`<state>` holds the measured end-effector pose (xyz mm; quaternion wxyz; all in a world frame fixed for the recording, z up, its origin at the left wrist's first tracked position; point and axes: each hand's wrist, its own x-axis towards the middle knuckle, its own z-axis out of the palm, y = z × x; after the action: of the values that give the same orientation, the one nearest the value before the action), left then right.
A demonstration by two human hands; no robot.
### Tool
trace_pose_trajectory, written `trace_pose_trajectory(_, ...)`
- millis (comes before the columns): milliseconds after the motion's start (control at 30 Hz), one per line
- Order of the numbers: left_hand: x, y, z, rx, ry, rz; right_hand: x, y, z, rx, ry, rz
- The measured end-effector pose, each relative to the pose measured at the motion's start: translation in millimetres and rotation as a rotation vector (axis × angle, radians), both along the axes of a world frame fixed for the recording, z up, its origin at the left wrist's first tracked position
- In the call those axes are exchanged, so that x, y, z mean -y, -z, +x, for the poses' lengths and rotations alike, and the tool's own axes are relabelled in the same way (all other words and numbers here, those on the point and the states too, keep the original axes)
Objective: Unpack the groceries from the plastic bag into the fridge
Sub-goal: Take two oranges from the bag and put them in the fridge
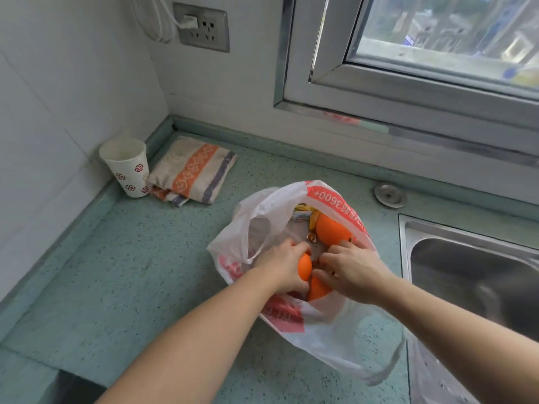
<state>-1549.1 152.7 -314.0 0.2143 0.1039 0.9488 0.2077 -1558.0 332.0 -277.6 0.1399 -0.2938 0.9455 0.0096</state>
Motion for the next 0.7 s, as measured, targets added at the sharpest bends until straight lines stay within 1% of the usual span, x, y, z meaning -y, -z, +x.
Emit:
trace_pose_trajectory(67,-1,0,1,-0.005,-0.003,-0.005,0,-3,11,-0.025,-0.058,-0.009)
trace_pose_trajectory(133,-1,0,1,-0.007,-0.004,-0.011,0,2,22,-0.097,-0.125,0.007)
trace_pose_trajectory(200,-1,1,3,-0.014,-0.009,-0.016,2,6,34,-0.110,-0.111,0.004)
trace_pose_trajectory(233,0,2,4,-0.020,-0.016,-0.010,3,8,38,-0.089,-0.065,-0.001)
trace_pose_trajectory(367,2,6,13,-0.017,-0.044,0.023,5,13,43,0.113,0.204,-0.051)
trace_pose_trajectory(467,4,11,20,-0.056,-0.076,0.023,7,17,45,0.275,0.271,-0.094)
trace_pose_trajectory(533,4,13,25,-0.081,-0.090,0.031,8,18,45,0.347,0.327,-0.138)
trace_pose_trajectory(600,4,14,30,-0.108,-0.110,0.045,6,20,44,0.375,0.396,-0.234)
trace_pose_trajectory(700,1,17,42,-0.161,-0.142,0.067,3,26,53,0.354,0.472,-0.333)
